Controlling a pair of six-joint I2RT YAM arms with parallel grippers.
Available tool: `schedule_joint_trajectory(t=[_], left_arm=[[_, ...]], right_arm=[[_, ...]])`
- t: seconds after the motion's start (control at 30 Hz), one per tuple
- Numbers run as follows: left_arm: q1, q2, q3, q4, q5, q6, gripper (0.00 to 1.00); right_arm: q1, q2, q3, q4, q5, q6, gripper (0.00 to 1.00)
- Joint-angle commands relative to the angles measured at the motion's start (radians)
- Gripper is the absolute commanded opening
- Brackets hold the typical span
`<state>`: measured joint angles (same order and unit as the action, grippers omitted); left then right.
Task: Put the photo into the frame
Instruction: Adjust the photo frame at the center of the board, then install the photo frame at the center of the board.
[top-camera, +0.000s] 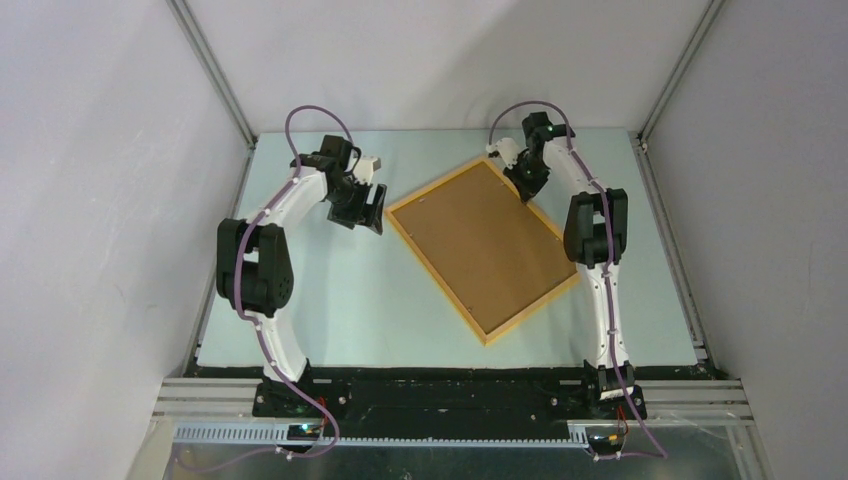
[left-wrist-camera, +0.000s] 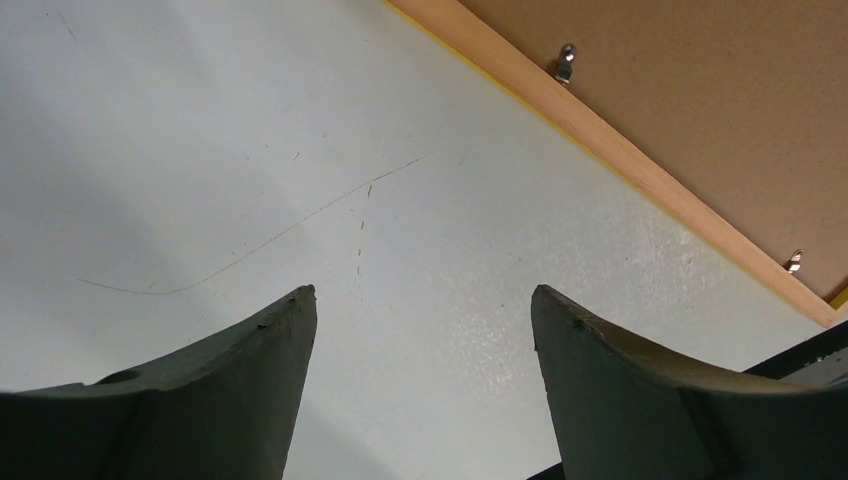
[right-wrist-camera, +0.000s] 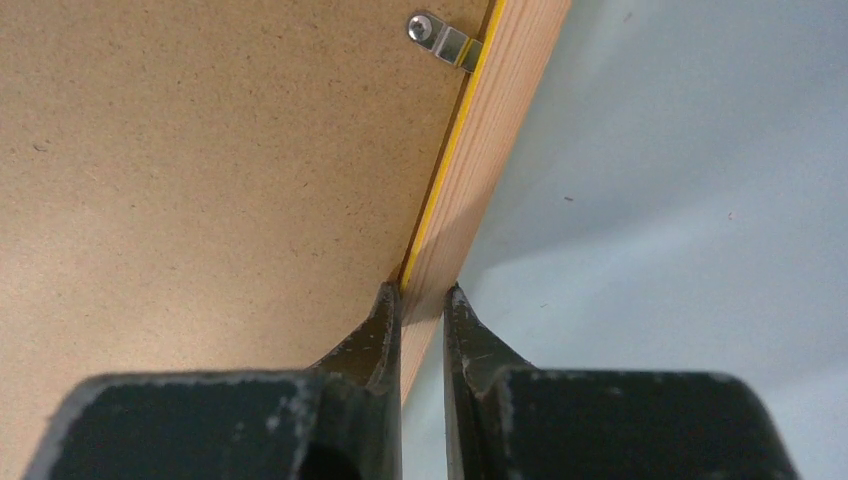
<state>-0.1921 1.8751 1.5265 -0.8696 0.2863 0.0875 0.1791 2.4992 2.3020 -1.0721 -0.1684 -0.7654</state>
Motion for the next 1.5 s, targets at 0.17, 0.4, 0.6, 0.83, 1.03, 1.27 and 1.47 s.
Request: schedule_joint_trajectory(t=[0.17,0.4,0.6,0.83,1.03,1.27,1.47], left_arm=[[0.011,0.0,0.042,0.014,-0.055,0.019,0.83],[0.009,0.067,0.101,0.013,-0.11,0.004,0.84],[0.005,0.106,0.112,0.009,-0.04,-0.011,0.84],[-0.047,0.072,0.014,0.008,0.002,0.049,0.84],[-0.11,0.055,-0.073,0.009,0.009,0.091,0.84],[-0.158,0.054,-0.102,0.011,-0.008,0.106,0.85],[-0.174,0.075,-0.079,0.021,-0.082,0.096,0.79]], right_arm=[[0.085,-0.035,-0.06,0.022,-0.021,-0.24,0.0],[0.136,-0.071,-0.115,0.044,-0.033,-0.294,0.0],[0.18,-0.104,-0.155,0.057,-0.052,-0.295,0.0],[0.21,-0.113,-0.156,0.061,-0.09,-0.257,0.0],[0.224,-0.123,-0.173,0.067,-0.13,-0.216,0.0],[0.229,-0.149,-0.219,0.108,-0.168,-0.171,0.0],[0.232,-0.156,-0.245,0.128,-0.173,-0.151,0.0]])
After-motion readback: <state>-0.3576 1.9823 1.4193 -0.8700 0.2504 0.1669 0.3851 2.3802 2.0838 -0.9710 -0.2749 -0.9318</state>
